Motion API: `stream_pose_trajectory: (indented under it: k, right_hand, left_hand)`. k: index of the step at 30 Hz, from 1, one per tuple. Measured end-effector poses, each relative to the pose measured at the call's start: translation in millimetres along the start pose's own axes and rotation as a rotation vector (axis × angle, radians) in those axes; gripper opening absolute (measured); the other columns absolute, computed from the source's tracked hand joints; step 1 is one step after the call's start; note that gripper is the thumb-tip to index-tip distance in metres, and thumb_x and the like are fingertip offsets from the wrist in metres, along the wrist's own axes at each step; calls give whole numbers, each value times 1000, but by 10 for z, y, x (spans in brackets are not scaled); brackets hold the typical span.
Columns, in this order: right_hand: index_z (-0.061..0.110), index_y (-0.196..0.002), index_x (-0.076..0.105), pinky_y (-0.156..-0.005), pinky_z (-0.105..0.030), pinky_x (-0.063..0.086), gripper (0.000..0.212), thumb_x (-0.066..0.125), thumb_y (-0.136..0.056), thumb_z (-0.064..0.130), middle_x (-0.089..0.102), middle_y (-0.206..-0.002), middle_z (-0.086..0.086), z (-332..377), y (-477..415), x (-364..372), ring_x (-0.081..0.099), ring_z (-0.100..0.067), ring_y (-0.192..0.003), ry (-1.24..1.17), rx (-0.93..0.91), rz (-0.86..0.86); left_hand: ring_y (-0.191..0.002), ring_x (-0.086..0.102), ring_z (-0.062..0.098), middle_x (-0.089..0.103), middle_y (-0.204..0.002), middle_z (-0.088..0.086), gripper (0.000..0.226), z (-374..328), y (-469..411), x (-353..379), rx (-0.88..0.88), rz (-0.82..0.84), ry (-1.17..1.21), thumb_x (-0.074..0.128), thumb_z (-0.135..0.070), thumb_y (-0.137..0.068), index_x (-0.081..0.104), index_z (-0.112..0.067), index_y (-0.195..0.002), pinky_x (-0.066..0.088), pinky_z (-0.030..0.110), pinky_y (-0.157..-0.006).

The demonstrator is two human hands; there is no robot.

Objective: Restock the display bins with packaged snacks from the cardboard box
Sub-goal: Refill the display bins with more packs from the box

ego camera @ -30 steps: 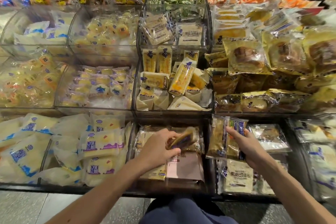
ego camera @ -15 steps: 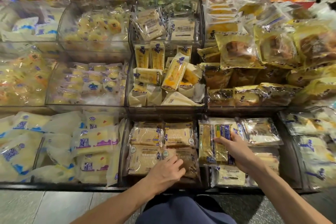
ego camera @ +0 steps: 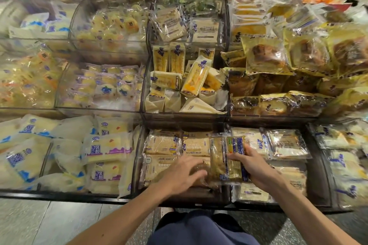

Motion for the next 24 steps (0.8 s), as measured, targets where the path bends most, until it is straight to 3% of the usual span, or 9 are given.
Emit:
stream_pose_trajectory:
  k: [4, 6, 8, 11, 14, 17, 19, 22, 24]
  right_hand:
    - [7, -124, 58, -84, -47, 58, 34, 62, -91, -1, 74, -108, -17, 1, 4, 199, 72, -33, -100, -87, -20, 84]
    - [6, -125, 59, -80, -44, 60, 39, 64, -87, 0, 74, -109, -16, 20, 15, 335, 72, -31, -99, -106, -24, 158]
    - [6, -120, 61, -75, -40, 61, 41, 69, -80, 1, 74, -107, -16, 55, 33, 472, 73, -29, -96, -136, -22, 258]
    - [7, -106, 72, -81, -43, 61, 50, 93, -61, 10, 71, -111, -22, 153, 61, 682, 71, -33, -101, -166, -59, 470]
    - [9, -111, 73, -96, -46, 54, 52, 93, -64, 15, 70, -116, -20, 256, 93, 912, 66, -34, -111, 17, -131, 666]
    - [8, -132, 61, -98, -41, 52, 58, 75, -76, -2, 67, -127, -15, 364, 85, 1074, 63, -31, -119, 202, -237, 679]
    - [17, -132, 59, -96, -39, 54, 55, 69, -81, -4, 64, -131, -8, 390, 12, 1059, 63, -24, -117, 266, -251, 480]
    - [16, -131, 58, -85, -42, 56, 32, 54, -100, 23, 65, -115, -9, 229, -44, 940, 65, -22, -95, 23, -21, 275]
    - [9, -126, 60, -73, -42, 59, 43, 49, -99, 41, 62, -101, -13, 97, -8, 946, 63, -25, -83, -75, 91, 304]
  left_hand:
    - [-90, 64, 7, 67, -114, -4, 54, -38, 19, -275, -195, 16, 566, 52, -57, -90, 60, -19, -127, 58, 34, -82]
    - [-89, 70, 19, 66, -113, 0, 67, -15, 84, -335, -270, 127, 736, 42, -69, -85, 58, -17, -125, 61, 41, -77]
    - [-103, 70, 33, 60, -132, 8, 80, 53, 187, -335, -402, 278, 1011, 28, -81, -86, 46, -24, -139, 61, 42, -73]
    - [-110, 64, 48, 57, -138, 17, 54, 127, 375, -406, -446, 479, 1286, 30, -57, -104, 38, -25, -146, 63, 44, -71]
    - [-89, 71, 29, 56, -129, 22, 55, 99, 537, -424, -373, 686, 1454, 49, -44, -102, 46, -8, -143, 61, 26, -68]
    - [-71, 63, 15, 63, -106, 15, 53, 145, 561, -570, -421, 427, 1485, 59, -32, -92, 48, -4, -135, 57, 22, -60]
    - [-75, 68, 18, 67, -102, 11, 65, 309, 554, -703, -375, 187, 1325, 65, -25, -84, 42, -14, -144, 59, 30, -69]
    - [-97, 71, 30, 55, -123, 7, 83, 560, 605, -854, -357, -144, 1189, 75, -10, -82, 35, -45, -145, 59, 43, -83]
    - [-112, 65, 29, 40, -140, 3, 82, 666, 647, -859, -322, -236, 1011, 76, -11, -84, 35, -65, -132, 59, 45, -87]
Point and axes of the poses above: each hand's wrist, its own y-axis away from the middle knuckle, its own x-axis out of the palm, z = x × y, the point moved 5 cm from there along -y, towards the middle knuckle
